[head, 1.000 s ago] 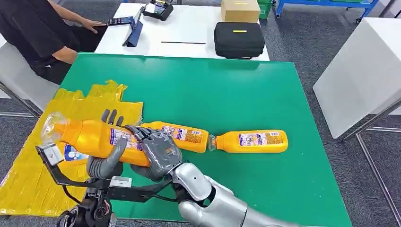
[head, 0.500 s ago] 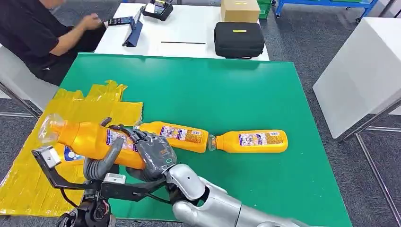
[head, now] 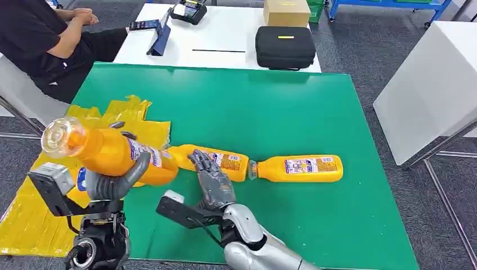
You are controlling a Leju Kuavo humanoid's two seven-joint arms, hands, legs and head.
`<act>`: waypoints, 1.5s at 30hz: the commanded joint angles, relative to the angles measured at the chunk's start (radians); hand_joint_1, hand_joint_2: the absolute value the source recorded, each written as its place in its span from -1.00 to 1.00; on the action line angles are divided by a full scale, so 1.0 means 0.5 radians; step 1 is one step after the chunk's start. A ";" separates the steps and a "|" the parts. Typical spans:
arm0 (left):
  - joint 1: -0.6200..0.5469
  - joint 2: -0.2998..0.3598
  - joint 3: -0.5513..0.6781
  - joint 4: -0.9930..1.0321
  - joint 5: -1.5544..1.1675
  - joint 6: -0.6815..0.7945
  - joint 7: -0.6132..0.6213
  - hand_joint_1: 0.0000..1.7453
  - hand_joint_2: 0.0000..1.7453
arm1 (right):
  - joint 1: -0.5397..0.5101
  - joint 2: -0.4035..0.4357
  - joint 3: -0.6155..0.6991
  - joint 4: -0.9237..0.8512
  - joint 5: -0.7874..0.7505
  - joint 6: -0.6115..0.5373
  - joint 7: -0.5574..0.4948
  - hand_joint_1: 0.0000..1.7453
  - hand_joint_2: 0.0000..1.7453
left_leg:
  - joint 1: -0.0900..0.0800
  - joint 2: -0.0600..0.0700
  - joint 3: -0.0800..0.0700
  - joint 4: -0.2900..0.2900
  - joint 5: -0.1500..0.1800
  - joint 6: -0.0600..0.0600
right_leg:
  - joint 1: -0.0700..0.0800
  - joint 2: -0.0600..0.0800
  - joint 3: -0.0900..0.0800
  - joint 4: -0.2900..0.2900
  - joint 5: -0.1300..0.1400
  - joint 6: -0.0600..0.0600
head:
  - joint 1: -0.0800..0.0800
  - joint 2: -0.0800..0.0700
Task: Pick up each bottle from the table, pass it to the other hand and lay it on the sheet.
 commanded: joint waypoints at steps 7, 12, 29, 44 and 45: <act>-0.560 0.176 0.177 0.961 -2.232 0.189 0.657 1.00 1.00 | 0.410 -0.263 -0.674 -0.467 0.017 0.121 -0.268 -1.00 -1.00 | -0.001 -0.014 0.007 -0.003 0.001 0.001 | 0.001 -0.010 0.012 0.000 -0.003 -0.010 | 0.001 0.000; -0.769 0.140 0.118 1.508 -2.603 0.177 0.783 1.00 1.00 | 0.491 -0.279 -0.666 -0.636 0.002 0.210 -0.277 -1.00 -1.00 | -0.001 -0.015 0.007 -0.003 0.002 0.001 | 0.000 -0.011 0.011 -0.001 -0.003 -0.010 | 0.001 0.000; -0.849 0.143 0.156 1.942 -2.875 0.046 0.938 -1.00 -1.00 | 0.545 -0.251 -0.709 -0.714 0.019 0.337 -0.293 -1.00 -1.00 | 0.001 -0.006 0.010 0.001 -0.003 0.001 | 0.002 -0.002 0.011 0.002 -0.005 -0.014 | 0.000 0.000; -0.691 0.079 0.357 1.621 -3.005 -0.060 1.001 -1.00 -1.00 | 0.568 -0.210 -0.810 -0.772 0.206 0.490 -0.258 -1.00 -1.00 | 0.000 -0.007 0.006 0.001 -0.003 0.002 | 0.002 -0.003 0.009 0.002 -0.004 -0.011 | 0.000 0.000; -0.680 0.070 0.373 1.592 -2.984 -0.049 0.995 -1.00 -1.00 | 0.569 -0.212 -0.813 -0.773 0.217 0.493 -0.257 -1.00 -1.00 | 0.000 -0.006 0.008 0.002 -0.004 0.002 | 0.002 -0.003 0.010 0.003 -0.005 -0.013 | 0.001 0.000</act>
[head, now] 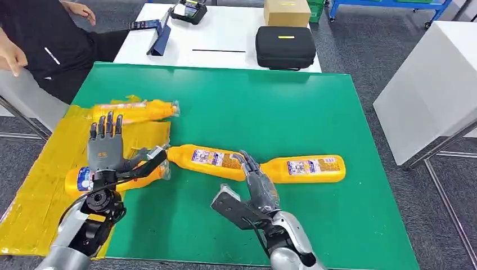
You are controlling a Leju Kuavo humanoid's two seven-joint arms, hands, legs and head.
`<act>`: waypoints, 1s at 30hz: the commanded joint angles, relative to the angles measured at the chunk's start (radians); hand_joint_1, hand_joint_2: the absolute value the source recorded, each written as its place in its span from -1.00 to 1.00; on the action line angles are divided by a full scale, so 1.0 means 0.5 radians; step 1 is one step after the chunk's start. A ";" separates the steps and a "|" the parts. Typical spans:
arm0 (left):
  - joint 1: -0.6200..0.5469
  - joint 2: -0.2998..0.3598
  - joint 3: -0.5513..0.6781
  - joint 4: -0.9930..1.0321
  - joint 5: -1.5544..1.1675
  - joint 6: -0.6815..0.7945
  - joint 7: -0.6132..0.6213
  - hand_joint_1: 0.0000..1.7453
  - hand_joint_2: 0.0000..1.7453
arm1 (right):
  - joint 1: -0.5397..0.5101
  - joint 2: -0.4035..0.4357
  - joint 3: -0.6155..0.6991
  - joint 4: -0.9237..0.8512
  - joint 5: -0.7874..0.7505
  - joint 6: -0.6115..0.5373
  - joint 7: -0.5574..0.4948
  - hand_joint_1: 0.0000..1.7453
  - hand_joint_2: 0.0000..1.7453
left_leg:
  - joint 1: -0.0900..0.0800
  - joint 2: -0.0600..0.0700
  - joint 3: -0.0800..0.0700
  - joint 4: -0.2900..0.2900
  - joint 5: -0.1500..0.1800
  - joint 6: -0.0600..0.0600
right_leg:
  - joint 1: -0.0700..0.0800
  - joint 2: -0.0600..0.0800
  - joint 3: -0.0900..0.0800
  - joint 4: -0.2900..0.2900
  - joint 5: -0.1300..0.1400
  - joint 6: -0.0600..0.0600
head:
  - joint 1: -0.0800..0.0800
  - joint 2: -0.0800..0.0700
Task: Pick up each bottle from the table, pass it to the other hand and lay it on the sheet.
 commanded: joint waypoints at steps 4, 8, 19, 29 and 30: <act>0.183 -0.220 0.298 -0.614 1.012 0.138 -0.408 -1.00 -1.00 | -0.020 -0.011 -0.106 -0.006 0.271 0.015 0.095 -1.00 1.00 | 0.001 -0.004 0.001 0.002 -0.002 0.002 | 0.002 -0.002 0.002 0.001 -0.002 -0.008 | 0.001 0.000; 0.502 -0.403 0.320 -1.295 2.720 -0.131 -0.771 -1.00 -1.00 | -0.203 -0.033 -0.090 0.185 0.490 0.019 0.151 -1.00 1.00 | 0.000 -0.003 0.006 0.005 -0.007 0.003 | 0.002 0.000 0.007 0.003 -0.006 -0.012 | 0.000 0.000; 0.784 -0.159 -0.071 -1.620 3.632 -0.168 -0.945 -1.00 -1.00 | -0.647 0.109 0.041 0.786 0.689 0.183 0.248 -1.00 1.00 | 0.000 0.010 0.011 0.000 -0.006 0.000 | 0.003 0.013 0.007 0.001 -0.002 -0.015 | 0.000 0.000; 0.792 -0.150 -0.097 -1.634 3.645 -0.168 -0.950 -1.00 -1.00 | -0.678 0.158 0.051 0.881 0.676 0.202 0.237 -1.00 1.00 | -0.001 -0.001 0.008 -0.001 -0.003 0.001 | 0.001 0.001 0.008 0.001 -0.003 -0.012 | 0.000 0.000; 0.792 -0.150 -0.097 -1.634 3.645 -0.168 -0.950 -1.00 -1.00 | -0.678 0.158 0.051 0.881 0.676 0.202 0.237 -1.00 1.00 | 0.000 0.001 0.009 0.000 -0.005 0.001 | 0.002 0.003 0.009 0.002 -0.004 -0.015 | 0.001 0.000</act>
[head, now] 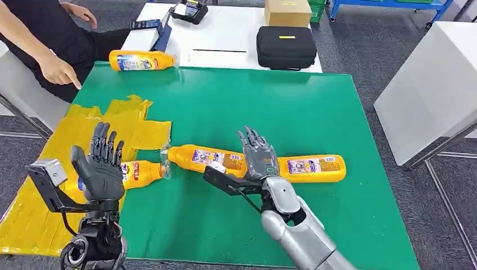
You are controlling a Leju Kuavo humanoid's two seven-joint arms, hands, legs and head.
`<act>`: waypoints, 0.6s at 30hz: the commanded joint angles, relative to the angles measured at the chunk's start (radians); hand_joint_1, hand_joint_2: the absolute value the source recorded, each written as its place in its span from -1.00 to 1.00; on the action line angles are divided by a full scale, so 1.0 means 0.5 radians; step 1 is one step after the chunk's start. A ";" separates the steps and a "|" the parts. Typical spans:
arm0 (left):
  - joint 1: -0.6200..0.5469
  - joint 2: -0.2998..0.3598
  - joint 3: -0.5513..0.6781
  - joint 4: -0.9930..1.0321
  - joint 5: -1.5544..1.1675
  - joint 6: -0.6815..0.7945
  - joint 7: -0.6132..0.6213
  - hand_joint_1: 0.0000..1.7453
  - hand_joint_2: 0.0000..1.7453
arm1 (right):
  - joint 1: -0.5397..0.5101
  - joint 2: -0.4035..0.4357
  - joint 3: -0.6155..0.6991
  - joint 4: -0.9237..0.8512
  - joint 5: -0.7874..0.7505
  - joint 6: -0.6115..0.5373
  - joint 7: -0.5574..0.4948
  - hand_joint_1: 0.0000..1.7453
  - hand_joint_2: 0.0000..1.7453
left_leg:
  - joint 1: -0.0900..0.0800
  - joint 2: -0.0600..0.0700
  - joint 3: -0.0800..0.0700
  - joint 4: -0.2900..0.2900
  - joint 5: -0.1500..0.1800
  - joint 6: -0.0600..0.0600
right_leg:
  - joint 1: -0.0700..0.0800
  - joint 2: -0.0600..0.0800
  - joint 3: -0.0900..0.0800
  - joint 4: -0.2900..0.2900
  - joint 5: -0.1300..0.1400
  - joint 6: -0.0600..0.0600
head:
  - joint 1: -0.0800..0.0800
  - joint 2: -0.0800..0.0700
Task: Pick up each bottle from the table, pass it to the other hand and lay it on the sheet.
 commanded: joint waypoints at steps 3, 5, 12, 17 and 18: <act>-0.019 0.087 -0.071 -0.002 0.013 0.000 0.005 -1.00 -1.00 | -0.160 0.081 0.066 0.342 -0.038 0.063 -0.031 -1.00 1.00 | 0.001 0.002 0.013 0.000 -0.005 0.001 | 0.002 0.006 0.009 0.002 -0.004 -0.016 | 0.000 0.000; -0.053 0.084 -0.094 0.011 0.020 -0.008 -0.001 -1.00 -1.00 | -0.213 0.130 0.093 0.480 -0.077 0.107 -0.068 -1.00 1.00 | 0.001 0.001 0.011 0.000 -0.004 0.001 | 0.003 0.005 0.008 0.002 -0.003 -0.015 | 0.000 0.000; -0.105 0.082 -0.118 0.040 0.048 0.005 -0.020 -1.00 -1.00 | -0.392 0.205 0.181 0.820 -0.089 0.152 -0.120 -1.00 1.00 | 0.001 0.001 0.011 0.000 -0.004 0.002 | 0.003 0.005 0.008 0.002 -0.003 -0.015 | 0.001 0.000; -0.129 0.079 -0.106 0.060 0.095 0.012 -0.052 -1.00 -1.00 | -0.536 0.275 0.218 1.064 -0.099 0.202 -0.136 -1.00 1.00 | 0.001 0.002 0.011 0.002 -0.004 0.001 | 0.002 0.006 0.007 0.003 -0.003 -0.015 | 0.000 0.000; -0.128 0.079 -0.109 0.060 0.097 0.014 -0.063 -1.00 -1.00 | -0.567 0.293 0.226 1.123 -0.099 0.190 -0.140 -1.00 1.00 | 0.001 0.002 0.006 0.000 -0.001 0.001 | 0.001 0.004 0.003 0.001 -0.001 -0.009 | 0.000 0.000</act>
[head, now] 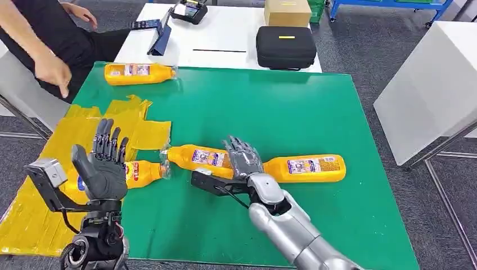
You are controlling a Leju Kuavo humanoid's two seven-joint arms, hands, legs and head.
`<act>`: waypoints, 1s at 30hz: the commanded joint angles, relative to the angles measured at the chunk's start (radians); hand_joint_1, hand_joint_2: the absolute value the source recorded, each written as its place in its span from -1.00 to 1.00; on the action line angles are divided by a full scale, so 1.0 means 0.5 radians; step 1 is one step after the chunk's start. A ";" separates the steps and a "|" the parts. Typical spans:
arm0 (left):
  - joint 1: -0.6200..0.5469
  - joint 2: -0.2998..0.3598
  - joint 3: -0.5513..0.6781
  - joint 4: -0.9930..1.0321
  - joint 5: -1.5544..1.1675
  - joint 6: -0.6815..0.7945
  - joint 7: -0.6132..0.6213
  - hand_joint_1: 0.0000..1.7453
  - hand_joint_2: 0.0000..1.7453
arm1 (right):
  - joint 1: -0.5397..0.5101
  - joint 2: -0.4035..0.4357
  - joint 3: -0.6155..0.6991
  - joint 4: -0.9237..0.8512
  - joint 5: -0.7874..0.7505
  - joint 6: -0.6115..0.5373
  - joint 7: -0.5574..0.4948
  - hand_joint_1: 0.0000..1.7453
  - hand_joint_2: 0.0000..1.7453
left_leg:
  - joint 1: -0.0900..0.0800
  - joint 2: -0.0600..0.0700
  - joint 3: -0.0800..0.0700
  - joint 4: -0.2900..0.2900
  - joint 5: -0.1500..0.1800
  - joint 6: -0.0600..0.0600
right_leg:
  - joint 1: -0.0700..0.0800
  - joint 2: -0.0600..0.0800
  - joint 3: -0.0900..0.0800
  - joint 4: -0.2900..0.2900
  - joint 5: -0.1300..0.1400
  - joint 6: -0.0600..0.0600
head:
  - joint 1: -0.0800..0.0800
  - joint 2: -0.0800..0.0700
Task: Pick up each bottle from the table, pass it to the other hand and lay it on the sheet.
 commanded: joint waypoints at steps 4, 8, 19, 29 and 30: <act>-0.122 0.022 -0.032 0.115 0.070 0.004 -0.040 -1.00 -1.00 | -0.458 0.170 0.198 0.818 0.000 0.045 0.003 -1.00 1.00 | 0.000 0.000 0.011 0.001 -0.004 0.001 | 0.002 0.003 0.008 0.003 -0.003 -0.015 | 0.000 0.000; -0.179 0.002 -0.032 0.151 0.094 -0.019 -0.027 -1.00 -1.00 | -0.519 0.182 0.233 0.946 0.013 0.113 0.064 -1.00 1.00 | 0.000 -0.003 0.007 0.001 -0.002 0.001 | 0.002 -0.001 0.006 0.002 -0.002 -0.011 | 0.000 0.000; -0.250 -0.060 -0.036 0.230 0.125 -0.084 -0.044 -1.00 -1.00 | -0.445 0.191 0.239 1.153 -0.039 0.528 0.105 -1.00 1.00 | 0.000 -0.005 0.010 -0.001 -0.002 0.001 | 0.001 -0.003 0.010 -0.001 -0.003 -0.011 | 0.000 0.000; -0.315 -0.095 -0.050 0.299 0.124 -0.112 -0.040 -1.00 -1.00 | -0.405 0.164 0.216 1.139 -0.107 0.606 0.058 1.00 1.00 | 0.001 -0.009 0.021 -0.003 0.000 0.002 | 0.002 -0.007 0.015 -0.004 -0.003 -0.015 | 0.000 0.000; -0.314 -0.094 -0.049 0.298 0.124 -0.111 -0.040 -1.00 -1.00 | -0.400 0.164 0.208 1.130 -0.114 0.581 0.058 1.00 1.00 | 0.002 -0.006 0.022 -0.002 -0.001 0.000 | 0.003 -0.005 0.012 -0.004 -0.002 -0.011 | 0.000 0.000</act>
